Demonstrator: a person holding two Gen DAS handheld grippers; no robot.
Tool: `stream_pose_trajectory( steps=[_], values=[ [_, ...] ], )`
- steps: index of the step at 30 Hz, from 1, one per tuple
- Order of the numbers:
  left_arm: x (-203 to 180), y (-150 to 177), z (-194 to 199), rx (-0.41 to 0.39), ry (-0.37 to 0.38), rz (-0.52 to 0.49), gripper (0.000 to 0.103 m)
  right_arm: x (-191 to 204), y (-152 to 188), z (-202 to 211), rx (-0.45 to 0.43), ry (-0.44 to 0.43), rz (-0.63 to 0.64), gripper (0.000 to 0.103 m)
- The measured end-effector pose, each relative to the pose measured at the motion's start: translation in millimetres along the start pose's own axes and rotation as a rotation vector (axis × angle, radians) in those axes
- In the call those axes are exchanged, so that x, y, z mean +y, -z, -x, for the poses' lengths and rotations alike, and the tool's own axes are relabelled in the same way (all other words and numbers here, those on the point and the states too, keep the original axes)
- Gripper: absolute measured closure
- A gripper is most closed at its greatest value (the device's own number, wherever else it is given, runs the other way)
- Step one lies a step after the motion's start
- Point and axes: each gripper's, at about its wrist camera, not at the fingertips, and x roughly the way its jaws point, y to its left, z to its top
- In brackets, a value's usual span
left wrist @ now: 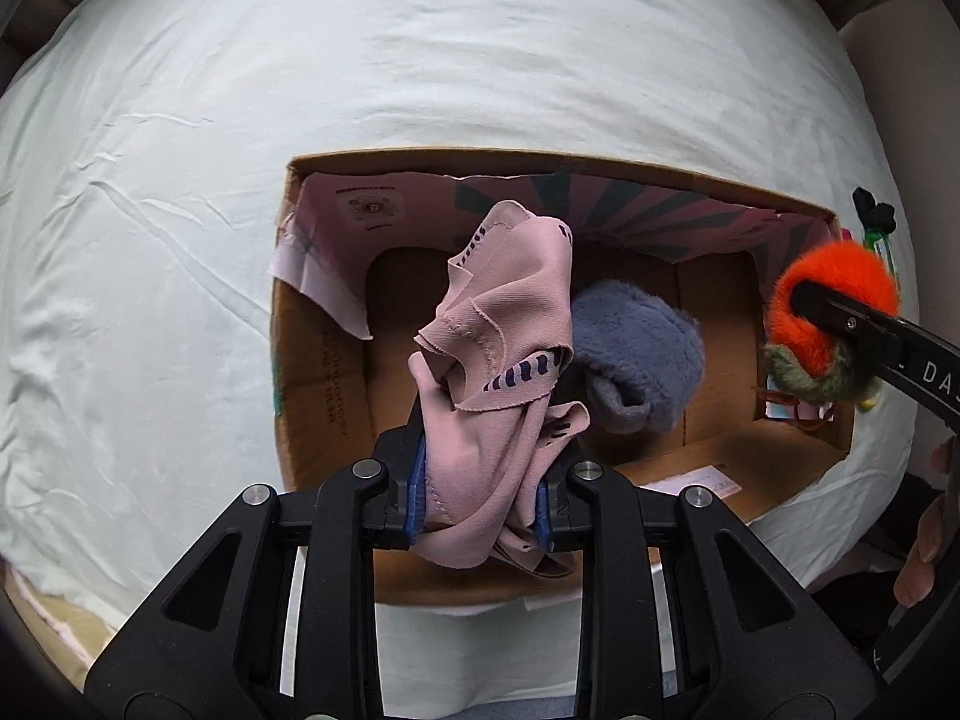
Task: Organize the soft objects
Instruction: 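Carry the pink cloth and orange pompom into the box and release both, then withdraw both tools from the box and raise them above the bed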
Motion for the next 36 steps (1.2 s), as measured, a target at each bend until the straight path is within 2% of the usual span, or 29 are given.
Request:
stream_pose_trajectory(
  steps=[2,3,4,5,6,7,8,10,23,36],
  values=[
    [-1,-2,-1,-0.004,0.009,-0.002,0.073,-2,-2,-4,0.009,0.002,0.0,0.069],
    [0,-2,0,-0.008,0.011,-0.004,0.054,-2,-3,-5,0.015,-0.004,0.0,0.069],
    [-1,-2,1,-0.014,0.016,-0.008,0.018,-3,-6,-7,0.017,-0.011,-0.003,0.066],
    [-2,-2,2,-0.018,0.019,-0.012,0.001,-4,-7,-7,0.017,-0.019,-0.008,0.059],
    [-4,-2,5,-0.023,0.023,-0.019,0.0,-4,-9,-7,0.017,-0.027,-0.013,0.056],
    [-6,-2,7,-0.029,0.025,-0.028,0.0,-4,-11,-7,0.013,-0.029,-0.018,0.043],
    [-8,-2,10,-0.043,0.024,-0.036,0.0,-4,-12,-7,0.007,-0.023,-0.018,0.023],
    [-12,-2,15,-0.052,0.024,-0.06,0.0,-3,-15,-4,-0.011,-0.025,-0.013,0.0],
    [-9,8,50,-0.101,0.038,-0.057,0.0,9,-5,20,-0.059,-0.059,0.009,0.0],
    [1,44,125,-0.227,0.047,-0.045,0.0,40,29,92,-0.16,-0.046,0.078,0.0]
  ],
)
